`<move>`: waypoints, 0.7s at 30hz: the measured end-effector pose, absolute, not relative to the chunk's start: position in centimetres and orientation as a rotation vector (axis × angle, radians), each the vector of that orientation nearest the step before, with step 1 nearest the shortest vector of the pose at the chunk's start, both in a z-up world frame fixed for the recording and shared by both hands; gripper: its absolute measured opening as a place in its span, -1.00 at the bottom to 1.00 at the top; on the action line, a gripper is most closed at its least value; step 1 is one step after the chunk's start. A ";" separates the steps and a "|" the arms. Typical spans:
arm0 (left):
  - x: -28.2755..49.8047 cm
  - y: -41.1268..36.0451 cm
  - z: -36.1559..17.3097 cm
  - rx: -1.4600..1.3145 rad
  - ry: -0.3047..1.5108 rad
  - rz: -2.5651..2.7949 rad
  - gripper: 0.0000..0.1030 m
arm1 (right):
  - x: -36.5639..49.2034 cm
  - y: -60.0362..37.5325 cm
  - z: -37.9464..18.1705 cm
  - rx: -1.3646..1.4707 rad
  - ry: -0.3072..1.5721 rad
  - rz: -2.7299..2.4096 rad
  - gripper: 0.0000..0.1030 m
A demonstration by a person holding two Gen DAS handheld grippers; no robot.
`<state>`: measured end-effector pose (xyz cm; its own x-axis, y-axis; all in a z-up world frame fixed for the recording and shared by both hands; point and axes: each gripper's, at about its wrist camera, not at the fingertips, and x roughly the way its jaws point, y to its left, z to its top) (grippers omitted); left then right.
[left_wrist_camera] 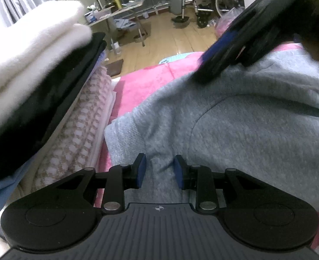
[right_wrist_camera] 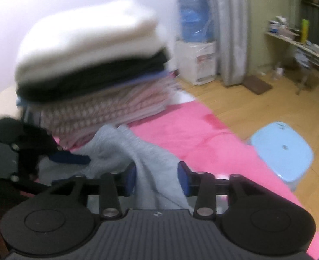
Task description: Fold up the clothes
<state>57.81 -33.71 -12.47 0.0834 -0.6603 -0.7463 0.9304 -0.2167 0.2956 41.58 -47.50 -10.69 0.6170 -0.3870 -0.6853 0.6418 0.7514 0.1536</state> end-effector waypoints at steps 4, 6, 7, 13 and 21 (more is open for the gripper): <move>57.9 -33.5 -12.5 0.956 0.375 -1.529 -0.44 | 35.1 -45.1 -6.8 0.494 0.600 -0.756 -0.15; 57.9 -33.3 -12.5 0.951 0.369 -1.532 -0.44 | 32.5 -42.6 -5.4 0.515 0.591 -0.830 -0.15; 57.9 -33.2 -12.6 0.950 0.365 -1.533 -0.43 | 31.8 -41.0 -5.1 0.513 0.600 -0.856 -0.16; 58.0 -33.7 -12.7 0.944 0.353 -1.534 -0.40 | 29.7 -31.4 -5.5 0.470 0.687 -0.936 -0.43; 57.9 -33.8 -12.6 0.932 0.377 -1.524 -0.40 | 35.0 -23.9 -12.3 0.114 1.038 -0.980 -0.58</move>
